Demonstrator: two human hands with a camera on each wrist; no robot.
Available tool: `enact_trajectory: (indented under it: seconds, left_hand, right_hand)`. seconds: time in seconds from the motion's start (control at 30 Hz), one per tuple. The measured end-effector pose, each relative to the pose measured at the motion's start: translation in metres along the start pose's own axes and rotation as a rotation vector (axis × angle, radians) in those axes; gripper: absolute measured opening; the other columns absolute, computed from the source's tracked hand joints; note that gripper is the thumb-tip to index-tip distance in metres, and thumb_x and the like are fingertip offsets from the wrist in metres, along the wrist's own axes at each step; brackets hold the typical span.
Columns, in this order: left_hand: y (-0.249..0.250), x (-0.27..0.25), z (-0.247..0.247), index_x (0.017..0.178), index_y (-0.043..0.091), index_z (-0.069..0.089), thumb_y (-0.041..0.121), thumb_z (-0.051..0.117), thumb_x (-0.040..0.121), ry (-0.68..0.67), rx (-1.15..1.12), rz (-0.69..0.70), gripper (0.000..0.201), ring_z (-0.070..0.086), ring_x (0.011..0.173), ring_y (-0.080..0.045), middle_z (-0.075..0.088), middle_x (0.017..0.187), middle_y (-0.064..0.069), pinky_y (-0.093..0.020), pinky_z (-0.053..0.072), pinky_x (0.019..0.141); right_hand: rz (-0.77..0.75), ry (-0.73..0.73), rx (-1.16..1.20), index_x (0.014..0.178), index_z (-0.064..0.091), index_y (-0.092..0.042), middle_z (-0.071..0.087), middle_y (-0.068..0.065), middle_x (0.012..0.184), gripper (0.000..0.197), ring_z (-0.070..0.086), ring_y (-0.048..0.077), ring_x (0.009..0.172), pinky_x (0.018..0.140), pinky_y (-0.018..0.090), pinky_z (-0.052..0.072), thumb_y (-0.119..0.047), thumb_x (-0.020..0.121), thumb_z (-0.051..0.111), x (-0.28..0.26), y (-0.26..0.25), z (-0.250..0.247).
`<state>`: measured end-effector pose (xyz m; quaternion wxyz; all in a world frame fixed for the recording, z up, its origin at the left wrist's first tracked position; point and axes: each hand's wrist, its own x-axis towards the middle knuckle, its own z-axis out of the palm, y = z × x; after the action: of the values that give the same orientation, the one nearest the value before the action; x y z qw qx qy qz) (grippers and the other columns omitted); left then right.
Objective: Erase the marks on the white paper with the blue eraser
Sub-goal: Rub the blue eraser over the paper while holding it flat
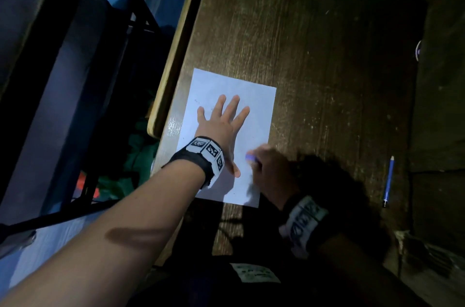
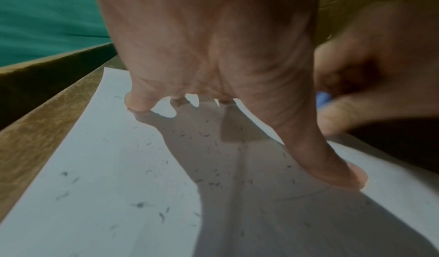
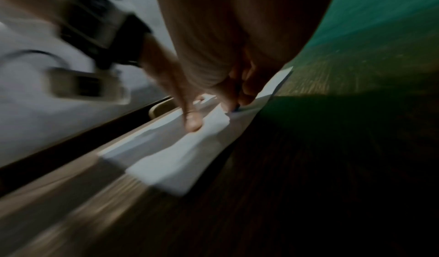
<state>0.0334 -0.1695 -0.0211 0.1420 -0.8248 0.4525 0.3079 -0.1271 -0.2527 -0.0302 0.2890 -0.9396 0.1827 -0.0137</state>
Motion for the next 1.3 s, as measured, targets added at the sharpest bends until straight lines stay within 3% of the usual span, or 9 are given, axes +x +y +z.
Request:
enact_trajectory:
  seconds: [0.13, 0.27, 0.57, 0.73, 0.87, 0.97, 1.1, 1.2, 1.3]
  left_hand:
    - [0.001, 0.0, -0.003, 0.157, 0.029, -0.025, 0.085, 0.083, 0.037, -0.018, -0.007, 0.007, 0.171, -0.027, 0.151, -0.037, -0.035, 0.163, -0.004, -0.074, 0.012, 0.114]
    - [0.001, 0.001, -0.003, 0.156, 0.03, -0.028, 0.086, 0.083, 0.035, -0.037, -0.009, 0.012, 0.173, -0.028, 0.151, -0.037, -0.037, 0.162, -0.004, -0.074, 0.011, 0.114]
    - [0.003, 0.001, -0.003, 0.155, 0.029, -0.029, 0.086, 0.083, 0.033, -0.03, -0.009, -0.015, 0.176, -0.031, 0.149, -0.038, -0.039, 0.161, -0.005, -0.075, 0.008, 0.113]
    - [0.004, -0.001, -0.005, 0.155, 0.028, -0.03, 0.086, 0.083, 0.031, -0.041, -0.004, -0.001, 0.177, -0.029, 0.15, -0.039, -0.037, 0.162, -0.005, -0.075, 0.01, 0.113]
    - [0.002, 0.001, -0.003, 0.157, 0.029, -0.026, 0.086, 0.083, 0.031, -0.019, -0.012, -0.003, 0.176, -0.029, 0.15, -0.038, -0.037, 0.162, -0.004, -0.075, 0.01, 0.113]
    - [0.002, 0.001, -0.001, 0.157, 0.029, -0.025, 0.086, 0.083, 0.029, -0.004, -0.011, -0.009, 0.177, -0.027, 0.151, -0.038, -0.035, 0.163, -0.004, -0.076, 0.01, 0.113]
    - [0.004, 0.0, -0.003, 0.157, 0.029, -0.026, 0.086, 0.083, 0.031, -0.016, -0.006, -0.003, 0.176, -0.027, 0.151, -0.038, -0.035, 0.163, -0.005, -0.075, 0.011, 0.114]
    - [0.004, 0.0, -0.003, 0.156, 0.029, -0.027, 0.085, 0.084, 0.03, -0.027, -0.012, 0.001, 0.177, -0.027, 0.151, -0.038, -0.036, 0.162, -0.004, -0.075, 0.012, 0.114]
    - [0.003, 0.0, -0.003, 0.157, 0.029, -0.026, 0.086, 0.083, 0.029, -0.025, -0.007, -0.001, 0.177, -0.027, 0.151, -0.039, -0.036, 0.163, -0.005, -0.075, 0.012, 0.113]
  right_hand:
    - [0.061, -0.032, 0.065, 0.085, 0.073, -0.002, 0.069, 0.016, 0.086, 0.021, 0.064, 0.033, 0.08, 0.078, 0.037, 0.053, -0.015, 0.086, 0.056, 0.036, 0.016, -0.008]
    - [0.191, 0.141, 0.061, 0.09, 0.072, 0.0, 0.065, 0.014, 0.093, 0.012, 0.062, 0.026, 0.085, 0.076, 0.013, 0.035, 0.0, 0.087, 0.061, 0.108, 0.029, -0.02]
    - [-0.057, -0.174, 0.077, 0.083, 0.07, -0.009, 0.067, 0.008, 0.085, 0.009, 0.061, 0.026, 0.082, 0.079, 0.033, 0.046, -0.009, 0.084, 0.061, -0.006, 0.003, 0.0]
    - [0.153, 0.142, 0.065, 0.091, 0.072, -0.001, 0.065, 0.014, 0.091, 0.011, 0.062, 0.026, 0.082, 0.076, 0.016, 0.038, -0.002, 0.087, 0.061, 0.096, 0.026, -0.011]
    - [0.129, 0.086, 0.045, 0.089, 0.071, -0.002, 0.067, 0.016, 0.093, 0.013, 0.064, 0.032, 0.086, 0.082, 0.029, 0.046, -0.01, 0.087, 0.061, 0.025, 0.009, 0.007]
    - [0.001, -0.102, 0.11, 0.087, 0.071, -0.005, 0.067, 0.008, 0.092, 0.007, 0.06, 0.019, 0.09, 0.089, 0.01, 0.039, 0.001, 0.084, 0.068, -0.04, -0.004, 0.002]
    - [0.018, -0.003, 0.054, 0.083, 0.071, -0.002, 0.068, 0.016, 0.084, 0.008, 0.066, 0.032, 0.078, 0.076, 0.025, 0.04, -0.001, 0.08, 0.064, 0.023, 0.012, -0.002]
    - [0.137, 0.124, 0.03, 0.092, 0.072, -0.002, 0.065, 0.013, 0.093, 0.011, 0.062, 0.025, 0.083, 0.076, 0.016, 0.037, -0.001, 0.087, 0.061, 0.094, 0.024, -0.011]
    - [0.154, 0.123, 0.029, 0.093, 0.071, -0.002, 0.065, 0.014, 0.094, 0.013, 0.062, 0.029, 0.084, 0.077, 0.024, 0.042, -0.002, 0.088, 0.06, 0.075, 0.019, -0.001]
